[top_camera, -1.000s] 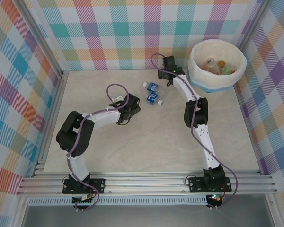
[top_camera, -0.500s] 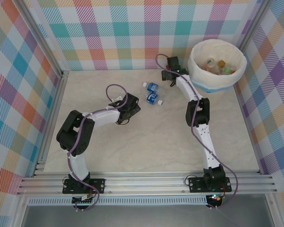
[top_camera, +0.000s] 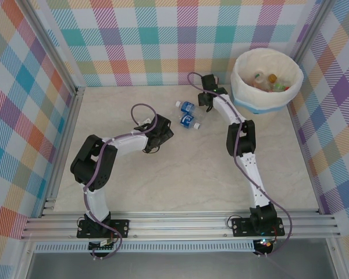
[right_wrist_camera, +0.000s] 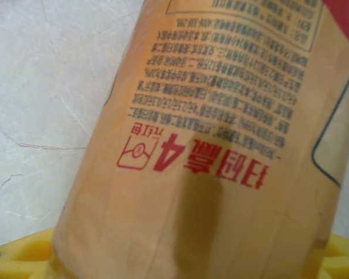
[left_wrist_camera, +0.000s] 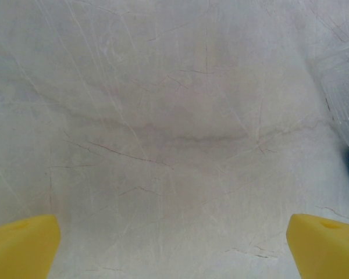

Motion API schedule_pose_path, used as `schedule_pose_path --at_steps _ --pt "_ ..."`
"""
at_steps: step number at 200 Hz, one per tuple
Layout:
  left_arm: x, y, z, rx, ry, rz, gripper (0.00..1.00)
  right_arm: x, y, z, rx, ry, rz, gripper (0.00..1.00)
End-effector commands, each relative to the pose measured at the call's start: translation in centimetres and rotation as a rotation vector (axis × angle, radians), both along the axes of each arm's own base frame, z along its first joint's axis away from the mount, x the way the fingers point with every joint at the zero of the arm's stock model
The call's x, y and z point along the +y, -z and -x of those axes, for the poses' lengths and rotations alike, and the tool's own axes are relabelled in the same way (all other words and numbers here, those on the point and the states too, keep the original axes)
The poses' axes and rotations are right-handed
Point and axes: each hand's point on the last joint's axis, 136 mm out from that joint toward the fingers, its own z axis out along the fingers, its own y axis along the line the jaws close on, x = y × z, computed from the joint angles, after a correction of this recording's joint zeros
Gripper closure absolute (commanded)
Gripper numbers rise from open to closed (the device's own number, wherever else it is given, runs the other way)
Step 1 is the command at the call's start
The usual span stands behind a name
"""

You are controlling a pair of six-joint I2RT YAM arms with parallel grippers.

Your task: Put the plastic bottles in the bin

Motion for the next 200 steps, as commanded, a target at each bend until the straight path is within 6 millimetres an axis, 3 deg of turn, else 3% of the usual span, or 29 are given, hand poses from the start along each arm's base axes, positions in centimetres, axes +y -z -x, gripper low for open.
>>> schedule_pose_path --at_steps 1,29,44,84,100,123,143,167,182,200 --pt "-0.4 -1.6 -0.5 -0.032 0.026 0.040 0.00 1.2 -5.5 0.1 -0.075 -0.037 -0.063 0.49" --pt "-1.1 -2.1 -0.2 -0.036 0.066 0.072 0.00 2.9 -11.8 1.4 -0.197 -0.114 -0.131 0.52" --pt "-1.4 -2.3 0.1 -0.043 0.078 0.090 0.00 3.5 -15.8 3.3 -0.266 -0.158 -0.164 0.53" --pt "-2.1 -3.5 0.9 -0.077 0.124 0.149 0.00 4.4 -25.2 11.2 -0.332 -0.314 -0.295 0.52" --pt "-2.9 -4.3 1.1 -0.100 0.166 0.182 0.00 3.2 -29.0 14.2 -0.378 -0.336 -0.318 0.52" --pt "-4.0 -5.3 1.1 -0.123 0.213 0.220 0.00 -1.1 -33.1 16.8 -0.428 -0.266 -0.322 0.52" --pt "-4.6 -5.6 1.1 -0.132 0.232 0.237 0.00 -6.5 -34.2 17.6 -0.457 -0.113 -0.293 0.51" --pt "-4.8 -5.4 1.2 -0.131 0.234 0.245 0.00 -12.0 -33.4 18.2 -0.422 0.045 -0.342 0.51" --pt "-4.8 -5.4 1.3 -0.130 0.228 0.250 0.00 -13.4 -32.3 18.1 -0.383 0.080 -0.371 0.51" --pt "-4.8 -5.5 1.3 -0.134 0.226 0.254 0.00 -12.8 -31.3 17.3 -0.345 0.051 -0.394 0.46"
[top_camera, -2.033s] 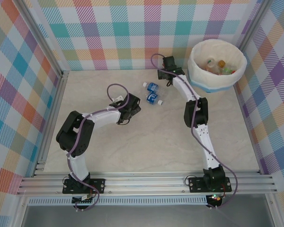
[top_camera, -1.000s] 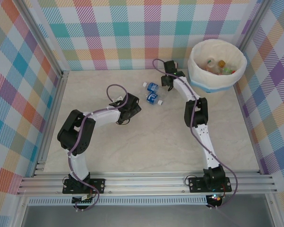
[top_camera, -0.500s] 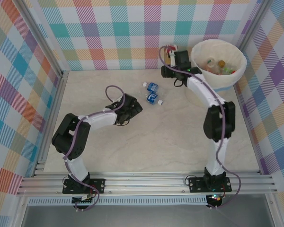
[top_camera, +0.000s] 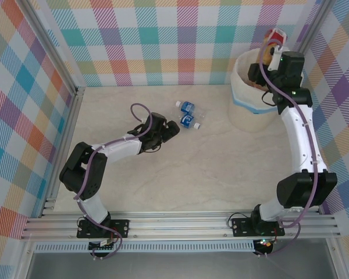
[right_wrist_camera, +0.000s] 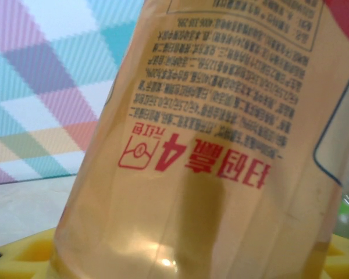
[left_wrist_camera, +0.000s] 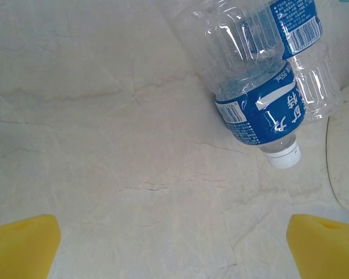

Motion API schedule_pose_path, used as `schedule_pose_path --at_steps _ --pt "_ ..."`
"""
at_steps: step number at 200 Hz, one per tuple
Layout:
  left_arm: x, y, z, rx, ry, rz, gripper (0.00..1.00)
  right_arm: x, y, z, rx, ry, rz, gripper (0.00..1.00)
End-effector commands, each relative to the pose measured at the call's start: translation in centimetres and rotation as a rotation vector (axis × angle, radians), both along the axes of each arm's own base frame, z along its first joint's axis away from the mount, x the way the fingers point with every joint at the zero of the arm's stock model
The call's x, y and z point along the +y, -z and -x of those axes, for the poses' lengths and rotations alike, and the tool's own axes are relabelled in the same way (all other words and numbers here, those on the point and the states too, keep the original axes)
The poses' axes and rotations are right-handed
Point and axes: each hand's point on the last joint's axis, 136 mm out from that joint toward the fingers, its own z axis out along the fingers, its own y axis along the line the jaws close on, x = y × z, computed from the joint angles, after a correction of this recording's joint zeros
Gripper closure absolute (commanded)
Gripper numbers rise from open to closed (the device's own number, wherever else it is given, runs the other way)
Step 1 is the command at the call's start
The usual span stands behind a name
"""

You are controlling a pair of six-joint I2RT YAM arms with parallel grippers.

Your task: Put the plastic bottles in the bin

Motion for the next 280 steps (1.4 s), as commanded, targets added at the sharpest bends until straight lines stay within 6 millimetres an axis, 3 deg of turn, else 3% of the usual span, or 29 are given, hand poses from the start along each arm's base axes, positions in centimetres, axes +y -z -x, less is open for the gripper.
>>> schedule_pose_path --at_steps 1,17,36,65,101,130,161,188,228,250,280 --pt "-0.3 -0.9 0.3 -0.025 0.015 0.024 0.00 1.6 3.1 -0.6 0.107 -0.063 -0.072 0.45" --pt "-0.2 -1.1 0.4 -0.029 0.014 0.023 0.00 2.4 2.8 -1.5 0.101 -0.106 -0.090 0.29" --pt "-0.1 -1.0 0.5 -0.029 0.011 0.019 0.00 3.2 0.9 -1.7 0.049 -0.149 -0.105 0.14" --pt "0.3 -0.8 0.8 -0.026 0.001 0.014 0.00 5.5 -2.0 -0.2 -0.039 -0.254 -0.106 0.12" --pt "0.2 -0.6 0.9 -0.019 0.002 0.020 0.00 9.8 -1.7 2.1 -0.053 -0.388 -0.100 0.11" --pt "-0.2 -0.9 0.8 -0.020 0.013 0.038 0.00 14.8 2.8 2.7 0.010 -0.545 -0.079 0.09" --pt "0.1 -0.8 1.0 -0.008 -0.010 0.039 0.00 19.0 11.1 1.3 0.171 -0.631 0.044 0.08" --pt "2.5 0.2 1.7 0.040 -0.121 -0.027 0.00 22.0 17.5 0.6 0.299 -0.744 0.171 0.13" --pt "5.6 0.6 2.7 0.041 -0.254 -0.065 0.00 25.7 23.7 0.5 0.373 -0.863 0.266 0.18" --pt "6.5 0.4 3.0 0.026 -0.288 -0.066 0.00 26.3 26.3 -0.7 0.402 -0.838 0.345 0.19" --pt "7.1 0.3 3.3 0.022 -0.297 -0.071 0.00 27.1 29.5 -0.8 0.443 -0.847 0.427 0.19"
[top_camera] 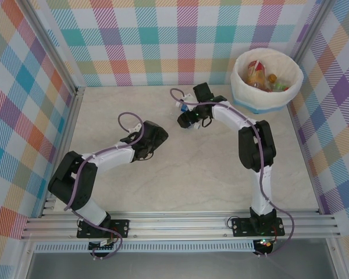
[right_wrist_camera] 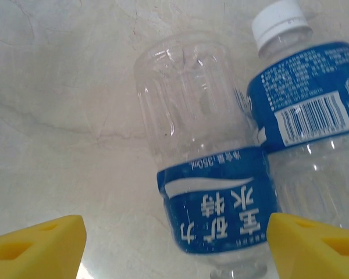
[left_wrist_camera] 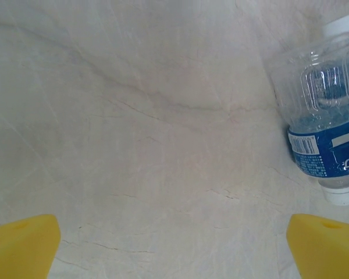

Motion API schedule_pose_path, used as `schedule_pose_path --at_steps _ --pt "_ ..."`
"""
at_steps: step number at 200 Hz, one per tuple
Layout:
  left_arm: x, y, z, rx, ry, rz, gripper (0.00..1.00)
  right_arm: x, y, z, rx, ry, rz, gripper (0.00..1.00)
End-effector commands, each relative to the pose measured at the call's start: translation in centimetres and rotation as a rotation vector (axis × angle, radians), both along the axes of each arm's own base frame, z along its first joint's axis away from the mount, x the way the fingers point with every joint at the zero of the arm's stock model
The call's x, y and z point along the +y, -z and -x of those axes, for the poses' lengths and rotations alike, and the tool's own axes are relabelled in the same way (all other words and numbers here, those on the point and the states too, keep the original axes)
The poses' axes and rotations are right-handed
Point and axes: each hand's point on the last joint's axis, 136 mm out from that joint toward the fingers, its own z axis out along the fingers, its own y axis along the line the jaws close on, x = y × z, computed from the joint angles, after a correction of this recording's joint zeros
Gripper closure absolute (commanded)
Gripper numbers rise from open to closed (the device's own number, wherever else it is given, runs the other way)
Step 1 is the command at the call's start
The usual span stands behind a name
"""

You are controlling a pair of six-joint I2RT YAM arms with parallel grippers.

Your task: Put the plastic bottles in the bin

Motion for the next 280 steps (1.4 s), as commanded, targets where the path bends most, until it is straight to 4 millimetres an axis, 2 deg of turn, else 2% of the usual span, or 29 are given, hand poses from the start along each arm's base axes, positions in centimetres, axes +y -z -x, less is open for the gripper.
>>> schedule_pose_path --at_steps 1,28,67,83,96,109,135,165,185,198,220,247,280 --pt "1.4 -0.6 0.4 -0.012 -0.050 -0.017 0.00 0.3 1.6 -0.5 -0.033 -0.035 0.089 0.19" --pt "1.5 -0.4 0.5 -0.006 -0.048 -0.018 0.00 0.9 3.5 -0.9 -0.044 -0.030 0.141 0.18" --pt "1.3 -0.4 0.7 -0.004 -0.038 -0.005 0.00 1.7 5.0 -1.1 -0.022 -0.025 0.164 0.20" --pt "1.4 -0.2 0.8 -0.003 -0.038 -0.010 0.00 1.8 5.3 -0.9 -0.021 -0.021 0.165 0.27" --pt "1.4 -0.2 0.8 -0.002 -0.039 -0.011 0.00 1.9 4.8 -0.5 -0.038 -0.037 0.154 0.38" --pt "1.5 -0.2 0.8 -0.001 -0.039 -0.014 0.00 2.0 3.0 0.0 -0.075 -0.053 0.116 0.45" --pt "1.5 0.0 0.7 0.000 -0.042 -0.016 0.00 1.6 -1.6 0.5 -0.184 -0.056 0.081 0.50" --pt "1.3 0.0 0.6 -0.001 -0.036 -0.008 0.00 0.2 -7.5 1.5 -0.309 -0.039 0.036 0.52" --pt "1.2 0.0 0.6 -0.002 -0.037 -0.008 0.00 -1.3 -12.2 2.6 -0.387 -0.002 -0.027 0.52" --pt "1.2 0.1 0.5 -0.002 -0.037 -0.009 0.00 -2.6 -15.3 3.4 -0.429 0.025 -0.087 0.52" --pt "1.0 0.1 0.3 -0.002 -0.033 -0.004 0.00 -5.0 -19.4 4.7 -0.480 0.071 -0.160 0.52" --pt "0.5 0.1 0.1 0.001 -0.018 0.009 0.00 -8.3 -23.4 6.2 -0.552 0.139 -0.231 0.53" --pt "0.3 0.5 0.1 0.005 -0.011 0.016 0.00 -14.0 -27.6 6.8 -0.629 0.299 -0.313 0.53"
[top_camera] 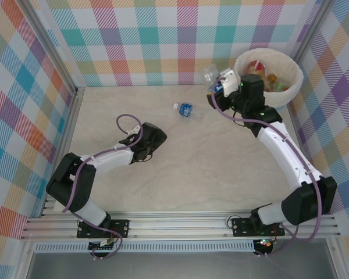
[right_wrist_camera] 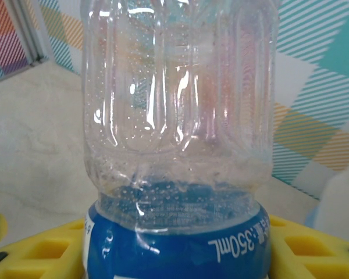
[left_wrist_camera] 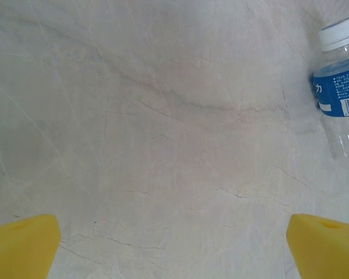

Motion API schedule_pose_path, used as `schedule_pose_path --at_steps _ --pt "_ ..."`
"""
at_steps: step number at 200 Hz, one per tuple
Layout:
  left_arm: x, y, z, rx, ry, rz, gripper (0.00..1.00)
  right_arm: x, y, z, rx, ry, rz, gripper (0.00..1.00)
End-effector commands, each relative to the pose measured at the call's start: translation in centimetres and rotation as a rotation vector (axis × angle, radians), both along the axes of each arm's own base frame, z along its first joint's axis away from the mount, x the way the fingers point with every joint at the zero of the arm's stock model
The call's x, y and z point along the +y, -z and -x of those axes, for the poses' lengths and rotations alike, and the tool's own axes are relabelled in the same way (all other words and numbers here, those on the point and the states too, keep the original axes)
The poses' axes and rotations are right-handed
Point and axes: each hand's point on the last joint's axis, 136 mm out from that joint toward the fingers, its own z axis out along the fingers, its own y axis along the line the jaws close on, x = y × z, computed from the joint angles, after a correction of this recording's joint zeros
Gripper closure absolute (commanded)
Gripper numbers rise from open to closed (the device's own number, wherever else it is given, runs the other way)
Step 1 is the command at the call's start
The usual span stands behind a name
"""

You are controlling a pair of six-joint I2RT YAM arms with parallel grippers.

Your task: Put the plastic bottles in the bin

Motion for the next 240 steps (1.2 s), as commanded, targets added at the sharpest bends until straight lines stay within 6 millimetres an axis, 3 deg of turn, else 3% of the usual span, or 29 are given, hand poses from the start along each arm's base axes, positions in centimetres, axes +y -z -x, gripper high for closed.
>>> schedule_pose_path --at_steps 1,34,66,103,146,194,219,240 --pt "-0.1 0.1 -0.4 -0.001 -0.001 0.010 0.00 -2.8 -3.1 0.5 -0.057 0.065 -0.115 0.53" --pt "-0.3 0.2 -0.6 -0.001 0.004 0.013 0.00 -8.0 -5.7 0.2 -0.121 0.225 -0.201 0.53" --pt "-0.5 0.3 -0.8 0.001 0.008 0.017 0.00 -13.6 -7.1 -1.6 -0.129 0.430 -0.254 0.54" --pt "-0.6 0.6 -0.9 0.010 0.011 0.016 0.00 -17.5 -6.3 -4.7 -0.069 0.543 -0.264 0.54" --pt "-0.4 0.7 -0.9 0.012 0.007 0.012 0.00 -21.7 -4.8 -8.7 -0.001 0.751 -0.135 0.52" --pt "-0.1 0.9 -0.8 0.016 0.000 0.011 0.00 -23.1 -3.5 -11.4 0.039 0.821 -0.106 0.46" --pt "-0.1 1.0 -0.7 0.021 -0.002 0.012 0.00 -22.9 -1.9 -12.3 0.100 0.820 -0.116 0.31" --pt "0.1 0.9 -0.5 0.022 -0.004 0.007 0.00 -21.5 -2.6 -12.1 0.114 0.750 -0.155 0.16"
